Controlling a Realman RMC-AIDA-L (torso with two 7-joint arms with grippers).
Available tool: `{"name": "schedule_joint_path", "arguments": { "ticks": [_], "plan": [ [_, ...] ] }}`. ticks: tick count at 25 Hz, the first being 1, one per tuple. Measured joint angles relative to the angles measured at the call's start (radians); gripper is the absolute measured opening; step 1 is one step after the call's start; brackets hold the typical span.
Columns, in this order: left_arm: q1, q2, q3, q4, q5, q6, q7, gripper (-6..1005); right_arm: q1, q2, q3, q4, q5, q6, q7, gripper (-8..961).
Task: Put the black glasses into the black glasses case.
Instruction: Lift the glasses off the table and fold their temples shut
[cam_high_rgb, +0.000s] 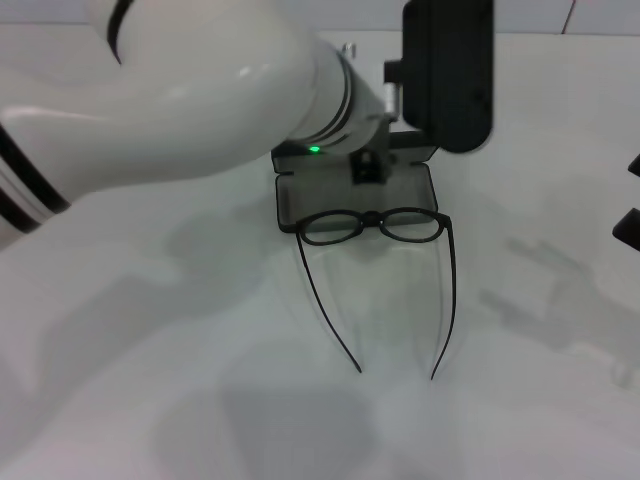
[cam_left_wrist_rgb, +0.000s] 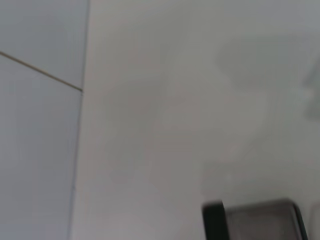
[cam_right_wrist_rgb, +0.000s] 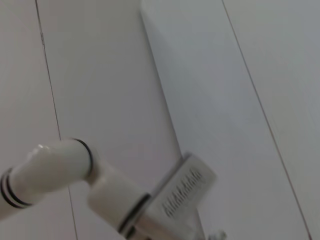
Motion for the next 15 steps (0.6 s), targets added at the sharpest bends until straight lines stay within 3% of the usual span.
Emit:
{"name": "schedule_joint_path", "arguments": {
  "ticks": [4,8,9,10,11,13,15],
  "plan": [
    [0.053,0.002,-0.027,0.161,-0.008,0.015,-0.02,394,0.005,-0.019,-0.004,-0.024,-0.011,0.029,0.028,823],
    [0.196,0.003,-0.108,0.399,-0.1,0.007,-0.028,391,0.049,-0.034,-0.015,-0.156,-0.12,0.119,0.2,823],
    [0.234,0.003,-0.143,0.442,-0.165,-0.002,-0.027,390,0.07,-0.032,-0.02,-0.248,-0.19,0.146,0.302,823],
    [0.271,0.004,-0.179,0.474,-0.237,-0.011,-0.023,389,0.07,-0.032,-0.02,-0.248,-0.19,0.146,0.302,823],
    [0.31,0.005,-0.22,0.495,-0.316,-0.021,-0.011,389,0.106,-0.02,-0.042,-0.394,-0.314,0.177,0.456,823],
    [0.383,0.008,-0.321,0.503,-0.526,-0.028,0.048,387,0.139,-0.011,-0.072,-0.495,-0.4,0.188,0.559,823],
    [0.458,0.009,-0.46,0.458,-0.836,0.015,0.194,381,0.187,-0.008,-0.109,-0.578,-0.477,0.192,0.652,822]
  ]
}}
